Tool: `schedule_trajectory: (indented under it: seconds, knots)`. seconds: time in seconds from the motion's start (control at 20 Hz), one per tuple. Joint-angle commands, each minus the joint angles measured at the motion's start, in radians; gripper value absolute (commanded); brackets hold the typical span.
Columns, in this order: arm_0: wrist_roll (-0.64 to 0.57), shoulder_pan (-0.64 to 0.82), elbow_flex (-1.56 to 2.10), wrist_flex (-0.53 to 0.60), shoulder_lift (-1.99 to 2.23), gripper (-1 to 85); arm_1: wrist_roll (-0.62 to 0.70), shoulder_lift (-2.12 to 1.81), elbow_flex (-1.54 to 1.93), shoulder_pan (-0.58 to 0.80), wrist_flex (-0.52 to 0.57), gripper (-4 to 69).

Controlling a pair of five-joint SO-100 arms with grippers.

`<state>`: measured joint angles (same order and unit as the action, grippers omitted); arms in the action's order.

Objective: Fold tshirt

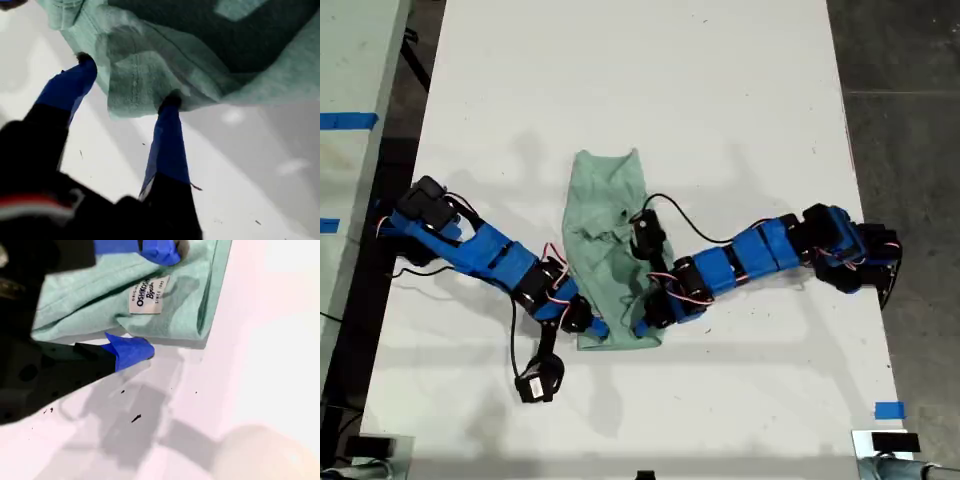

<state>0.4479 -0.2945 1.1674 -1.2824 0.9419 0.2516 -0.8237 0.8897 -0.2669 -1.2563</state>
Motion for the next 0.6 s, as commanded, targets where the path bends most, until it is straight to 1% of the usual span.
schedule_trajectory:
  seconds: [0.0,0.1,0.15,0.2,0.25,0.3,0.35,0.4,0.55]
  knots:
    - [-0.018,0.014,-0.051,0.026,-0.029,25.6,0.023,0.006,-0.069,0.02,0.055,29.0]
    - [-0.037,0.012,-0.055,0.046,-0.077,24.7,0.031,0.032,-0.069,0.02,0.086,28.6]
    - [-0.064,0.014,-0.057,0.061,-0.094,23.9,0.034,0.048,-0.069,0.02,0.104,28.0]
    - [-0.084,0.018,-0.058,0.081,-0.114,22.0,0.038,0.064,-0.069,0.02,0.12,25.5]
    - [-0.103,0.021,-0.061,0.103,-0.127,19.0,0.041,0.077,-0.072,0.02,0.13,20.2]
    - [-0.12,0.021,-0.061,0.124,-0.133,13.1,0.041,0.083,-0.072,0.017,0.138,8.9]
    - [-0.129,0.021,-0.061,0.135,-0.132,4.9,0.035,0.086,-0.072,0.015,0.147,1.5]
    - [-0.132,0.023,-0.061,0.138,-0.121,0.0,0.034,0.087,-0.072,0.012,0.16,-1.4]
    - [-0.117,0.017,-0.061,0.089,-0.041,0.0,0.043,0.072,-0.086,-0.003,0.156,-1.4]
